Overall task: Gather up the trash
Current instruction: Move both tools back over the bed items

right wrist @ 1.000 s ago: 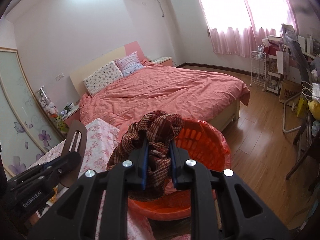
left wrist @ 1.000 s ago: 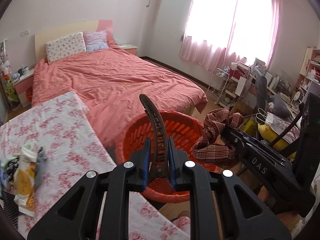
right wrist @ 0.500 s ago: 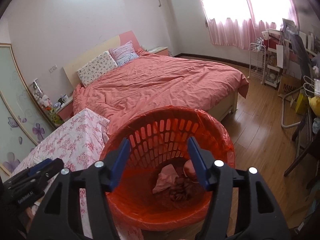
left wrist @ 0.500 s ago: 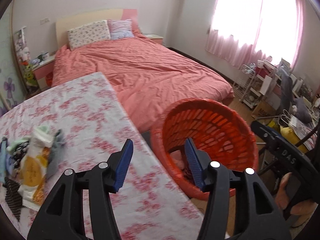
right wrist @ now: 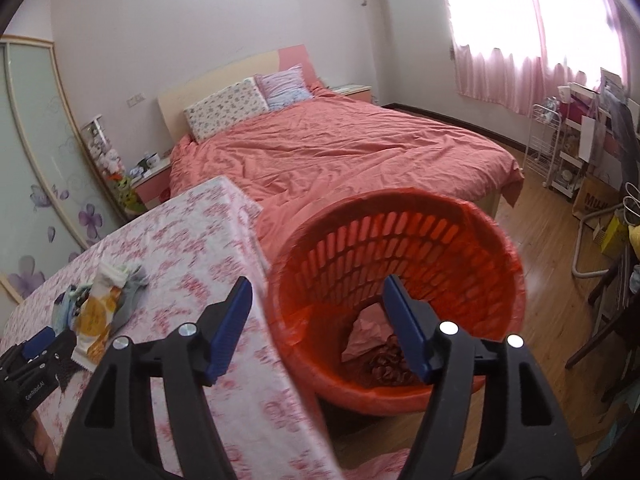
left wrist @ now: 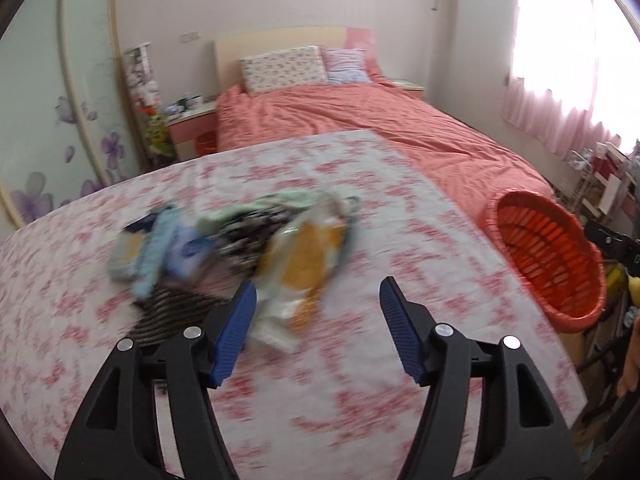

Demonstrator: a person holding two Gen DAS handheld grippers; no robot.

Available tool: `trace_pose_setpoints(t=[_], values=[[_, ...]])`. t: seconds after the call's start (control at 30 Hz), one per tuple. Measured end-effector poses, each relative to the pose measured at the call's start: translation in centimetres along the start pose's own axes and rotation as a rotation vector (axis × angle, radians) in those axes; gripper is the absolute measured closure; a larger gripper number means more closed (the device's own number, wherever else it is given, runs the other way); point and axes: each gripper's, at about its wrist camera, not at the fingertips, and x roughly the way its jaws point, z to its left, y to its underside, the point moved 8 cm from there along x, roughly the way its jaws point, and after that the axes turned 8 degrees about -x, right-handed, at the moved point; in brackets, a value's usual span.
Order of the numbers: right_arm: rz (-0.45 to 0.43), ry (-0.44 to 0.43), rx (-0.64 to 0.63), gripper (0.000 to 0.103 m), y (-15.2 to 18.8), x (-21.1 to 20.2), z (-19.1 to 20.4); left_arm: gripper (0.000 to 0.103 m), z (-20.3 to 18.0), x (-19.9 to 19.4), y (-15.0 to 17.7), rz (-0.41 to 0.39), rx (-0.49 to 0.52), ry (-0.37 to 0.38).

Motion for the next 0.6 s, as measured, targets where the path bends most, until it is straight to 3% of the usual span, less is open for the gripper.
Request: trace_pose_setpoints(t=[0.13, 0.27, 0.6], values=[[0.037, -0.051, -0.067, 0.036, 1.0, 1.0, 5.3, 0.036, 6.1, 0.2, 0.6, -0.001, -0.058, -0.094], [0.072, -0.106, -0.144, 0.036, 2.1, 2.0, 11.2, 0.034, 10.6, 0.5, 1.0, 0.009, -0.137, -0.141], [0.144, -0.256, -0.227, 0.036, 4.2, 4.3, 24.8, 0.027, 15.9, -0.6, 1.7, -0.041, -0.208, -0.183]])
